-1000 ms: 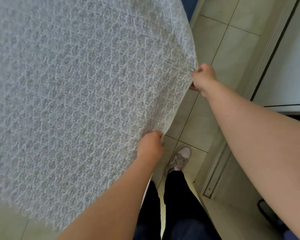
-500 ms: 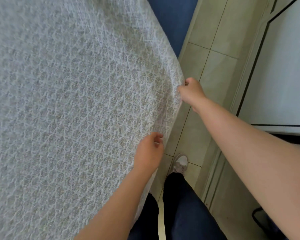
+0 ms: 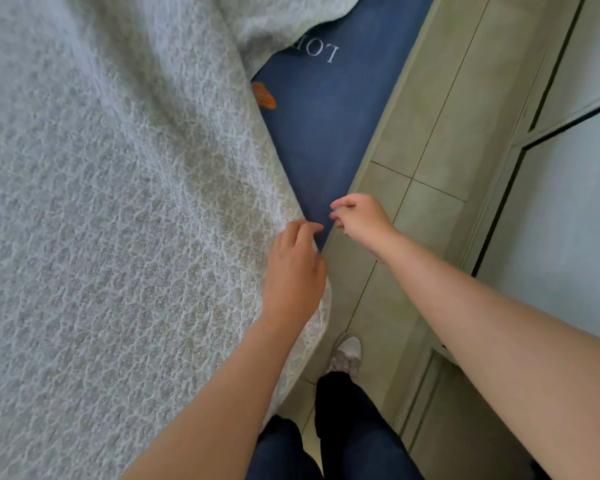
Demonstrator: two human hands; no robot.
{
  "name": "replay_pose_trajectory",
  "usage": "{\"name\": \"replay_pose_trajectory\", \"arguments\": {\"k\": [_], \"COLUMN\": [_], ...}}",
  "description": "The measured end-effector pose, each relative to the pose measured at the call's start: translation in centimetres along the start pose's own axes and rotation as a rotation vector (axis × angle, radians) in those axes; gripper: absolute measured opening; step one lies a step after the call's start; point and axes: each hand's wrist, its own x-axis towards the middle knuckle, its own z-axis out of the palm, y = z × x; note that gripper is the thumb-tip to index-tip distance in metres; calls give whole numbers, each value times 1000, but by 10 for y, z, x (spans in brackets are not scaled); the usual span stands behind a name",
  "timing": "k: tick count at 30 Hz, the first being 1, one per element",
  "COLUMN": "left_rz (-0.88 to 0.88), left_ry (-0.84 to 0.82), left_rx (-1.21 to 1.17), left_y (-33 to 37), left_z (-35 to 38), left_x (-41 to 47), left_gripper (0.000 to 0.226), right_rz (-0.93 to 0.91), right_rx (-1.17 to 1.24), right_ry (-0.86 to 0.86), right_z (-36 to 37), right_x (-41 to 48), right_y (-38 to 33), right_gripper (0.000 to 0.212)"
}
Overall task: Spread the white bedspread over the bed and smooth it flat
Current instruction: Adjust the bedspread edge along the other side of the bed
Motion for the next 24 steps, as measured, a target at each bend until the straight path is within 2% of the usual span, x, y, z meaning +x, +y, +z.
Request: {"name": "replay_pose_trajectory", "arguments": {"k": [3, 6, 10, 12, 13, 14, 16, 18, 20, 22, 24], "left_rz": [99, 307, 376, 418, 391, 333, 147, 53, -27, -135, -267], "left_ry": [6, -74, -382, -560, -621, -615, -522, -436, -402, -375, -306], "left_rx": [272, 496, 586, 620, 633, 660, 691, 705, 653, 604, 548], "left_y": [10, 3, 3, 8, 10, 8, -3, -13, -23, -31, -37], "left_z": [-7, -10, -12, -22, -26, -29, -40, -47, -54, -62, -67], "left_x": [45, 76, 102, 118, 126, 132, 147, 153, 154, 151, 148], "left_gripper": [32, 26, 10, 18, 22, 28, 38, 40, 41, 49, 62], "right_rz": [-23, -25, 9, 8, 3, -11, -31, -24, 34, 85, 90], "right_rx": [32, 39, 19, -4, -12, -18, -64, -78, 18, 176, 191], "right_ry": [-19, -47, -110, -159, -180, -202, -242, -211, -186, -193, -218], "right_z": [-16, -16, -4, 6, 11, 18, 38, 51, 62, 71, 77], "right_x": [35, 60, 82, 93, 99, 103, 114, 123, 135, 145, 152], "right_y": [-36, -68, -102, -127, -139, -150, -172, -183, -191, -195, -198], "right_gripper": [28, 26, 27, 28, 28, 28, 26, 26, 29, 19, 6]}}
